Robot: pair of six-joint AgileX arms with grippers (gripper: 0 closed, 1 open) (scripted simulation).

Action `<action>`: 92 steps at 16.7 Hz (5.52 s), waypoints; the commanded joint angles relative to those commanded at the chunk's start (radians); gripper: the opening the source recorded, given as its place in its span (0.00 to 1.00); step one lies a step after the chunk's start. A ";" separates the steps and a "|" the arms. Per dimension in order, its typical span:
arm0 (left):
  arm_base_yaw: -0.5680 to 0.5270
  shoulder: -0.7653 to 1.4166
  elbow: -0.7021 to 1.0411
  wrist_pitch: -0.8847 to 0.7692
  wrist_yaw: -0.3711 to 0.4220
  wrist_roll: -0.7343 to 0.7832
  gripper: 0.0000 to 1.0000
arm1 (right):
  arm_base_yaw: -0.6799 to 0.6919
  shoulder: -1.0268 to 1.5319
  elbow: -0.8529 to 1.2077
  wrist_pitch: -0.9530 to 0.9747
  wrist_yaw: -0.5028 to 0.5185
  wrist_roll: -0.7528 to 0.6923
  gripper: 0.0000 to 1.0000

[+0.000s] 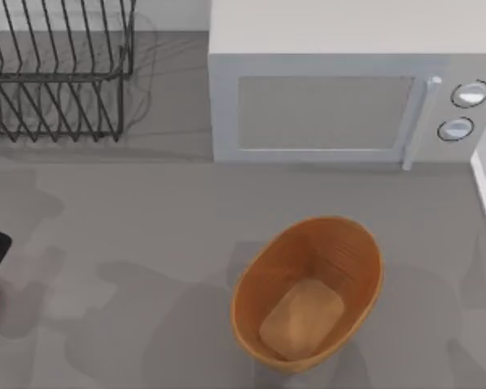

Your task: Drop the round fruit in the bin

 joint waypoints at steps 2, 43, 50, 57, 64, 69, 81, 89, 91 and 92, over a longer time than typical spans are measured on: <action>0.010 0.115 0.076 -0.065 0.000 0.043 1.00 | 0.000 0.000 0.000 0.000 0.000 0.000 1.00; 0.022 0.391 0.022 0.149 0.001 0.097 0.00 | 0.000 0.000 0.000 0.000 0.000 0.000 1.00; 0.024 0.362 0.069 0.096 0.007 0.092 0.00 | 0.000 0.000 0.000 0.000 0.000 0.000 1.00; 0.019 0.263 0.338 -0.312 0.006 0.091 0.00 | 0.000 0.000 0.000 0.000 0.000 0.000 1.00; 0.015 0.191 0.464 -0.475 0.006 0.085 0.00 | 0.000 0.000 0.000 0.000 0.000 0.000 1.00; -0.016 0.220 0.494 -0.484 0.006 0.088 0.00 | 0.000 0.000 0.000 0.000 0.000 0.000 1.00; -0.860 0.621 1.033 -0.653 0.010 0.116 0.00 | 0.000 0.000 0.000 0.000 0.000 0.000 1.00; -1.092 0.718 1.189 -0.681 0.005 0.115 0.00 | 0.000 0.000 0.000 0.000 0.000 0.000 1.00; -1.089 0.714 1.186 -0.679 0.006 0.116 0.00 | 0.000 0.000 0.000 0.000 0.000 0.000 1.00; -1.089 0.714 1.183 -0.676 0.006 0.116 0.00 | 0.000 0.000 0.000 0.000 0.000 0.000 1.00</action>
